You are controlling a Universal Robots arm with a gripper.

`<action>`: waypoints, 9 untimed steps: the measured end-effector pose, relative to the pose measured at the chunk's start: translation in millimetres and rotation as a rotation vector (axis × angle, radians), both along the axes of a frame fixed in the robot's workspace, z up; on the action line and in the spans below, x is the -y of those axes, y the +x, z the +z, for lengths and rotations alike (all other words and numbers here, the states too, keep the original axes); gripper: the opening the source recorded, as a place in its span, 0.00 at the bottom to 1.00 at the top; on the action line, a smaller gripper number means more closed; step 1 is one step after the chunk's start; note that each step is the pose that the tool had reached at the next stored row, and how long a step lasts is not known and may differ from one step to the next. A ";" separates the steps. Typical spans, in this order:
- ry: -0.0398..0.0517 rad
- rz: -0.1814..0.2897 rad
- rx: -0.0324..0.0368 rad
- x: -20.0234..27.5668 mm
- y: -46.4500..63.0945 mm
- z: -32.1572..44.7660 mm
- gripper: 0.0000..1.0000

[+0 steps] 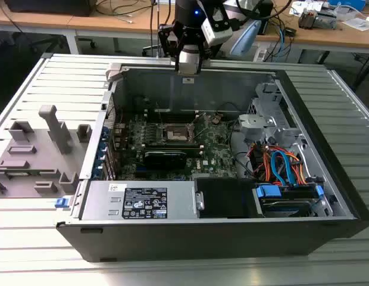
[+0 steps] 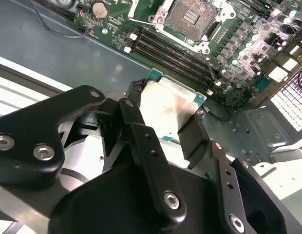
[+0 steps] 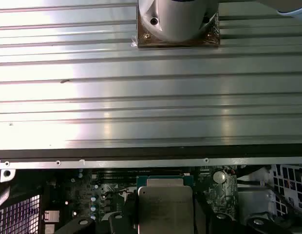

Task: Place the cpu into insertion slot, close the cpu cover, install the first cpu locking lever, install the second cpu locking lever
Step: 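Place the cpu into insertion slot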

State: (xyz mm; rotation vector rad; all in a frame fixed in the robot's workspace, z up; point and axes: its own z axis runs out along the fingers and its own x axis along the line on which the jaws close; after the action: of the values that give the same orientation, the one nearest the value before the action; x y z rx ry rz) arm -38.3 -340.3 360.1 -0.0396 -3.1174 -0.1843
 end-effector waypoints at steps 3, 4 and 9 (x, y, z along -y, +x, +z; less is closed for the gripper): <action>0.0000 0.000 0.0000 1.0 0.0 -0.8 0.55; 0.0000 0.000 0.0000 1.2 0.0 -2.1 0.55; 0.0002 0.000 0.0000 1.5 0.0 -3.4 0.55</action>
State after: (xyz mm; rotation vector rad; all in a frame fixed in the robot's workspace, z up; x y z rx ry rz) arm -38.4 -341.8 356.7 -0.0397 -3.1174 -0.1846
